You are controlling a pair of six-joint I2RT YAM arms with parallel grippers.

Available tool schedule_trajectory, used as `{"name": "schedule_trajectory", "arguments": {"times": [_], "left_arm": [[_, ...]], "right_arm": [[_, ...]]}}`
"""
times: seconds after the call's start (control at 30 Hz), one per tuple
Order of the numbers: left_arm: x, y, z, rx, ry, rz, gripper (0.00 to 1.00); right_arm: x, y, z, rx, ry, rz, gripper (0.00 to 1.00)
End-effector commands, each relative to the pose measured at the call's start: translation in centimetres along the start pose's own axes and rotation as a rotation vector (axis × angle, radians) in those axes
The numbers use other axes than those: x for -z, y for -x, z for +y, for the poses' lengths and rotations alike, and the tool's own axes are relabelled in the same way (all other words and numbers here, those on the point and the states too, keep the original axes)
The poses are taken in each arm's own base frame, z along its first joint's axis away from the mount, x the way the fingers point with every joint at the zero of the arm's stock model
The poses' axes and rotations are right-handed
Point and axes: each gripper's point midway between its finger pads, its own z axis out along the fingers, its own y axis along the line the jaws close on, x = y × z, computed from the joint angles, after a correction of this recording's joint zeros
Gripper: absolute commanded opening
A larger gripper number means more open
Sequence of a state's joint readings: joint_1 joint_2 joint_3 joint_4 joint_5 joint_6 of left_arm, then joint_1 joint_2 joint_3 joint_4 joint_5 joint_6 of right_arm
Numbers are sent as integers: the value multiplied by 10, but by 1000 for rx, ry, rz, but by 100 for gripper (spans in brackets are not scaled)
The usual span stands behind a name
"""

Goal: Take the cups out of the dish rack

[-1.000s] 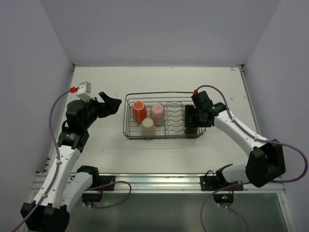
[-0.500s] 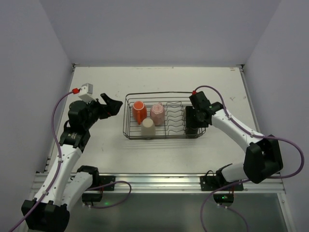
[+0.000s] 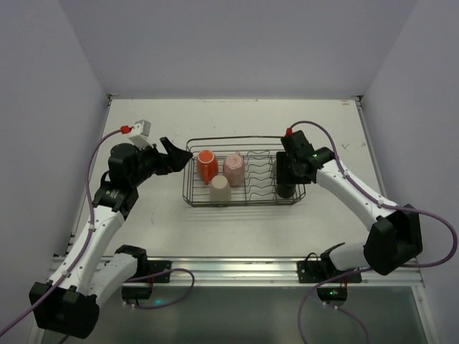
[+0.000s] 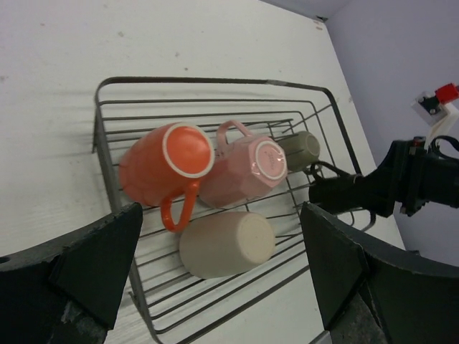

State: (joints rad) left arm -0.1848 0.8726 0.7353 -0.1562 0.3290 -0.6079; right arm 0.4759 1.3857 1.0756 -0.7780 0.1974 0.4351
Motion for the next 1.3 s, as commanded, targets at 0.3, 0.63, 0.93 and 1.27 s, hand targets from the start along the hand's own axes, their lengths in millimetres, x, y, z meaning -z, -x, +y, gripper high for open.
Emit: {"name": "schedule_trajectory", "arguments": {"times": [0.3, 0.63, 0.93, 1.27], "left_arm": [[1, 6, -89, -54, -322, 43, 96], [22, -14, -150, 49, -779, 216, 94], [49, -17, -175, 228, -982, 254, 93], [70, -24, -209, 473, -1133, 329, 88]], "right_arm": [[100, 78, 10, -22, 105, -278, 0], [169, 93, 41, -36, 390, -435, 0], [217, 87, 83, 37, 734, -544, 0], [237, 80, 111, 107, 977, -628, 0]]}}
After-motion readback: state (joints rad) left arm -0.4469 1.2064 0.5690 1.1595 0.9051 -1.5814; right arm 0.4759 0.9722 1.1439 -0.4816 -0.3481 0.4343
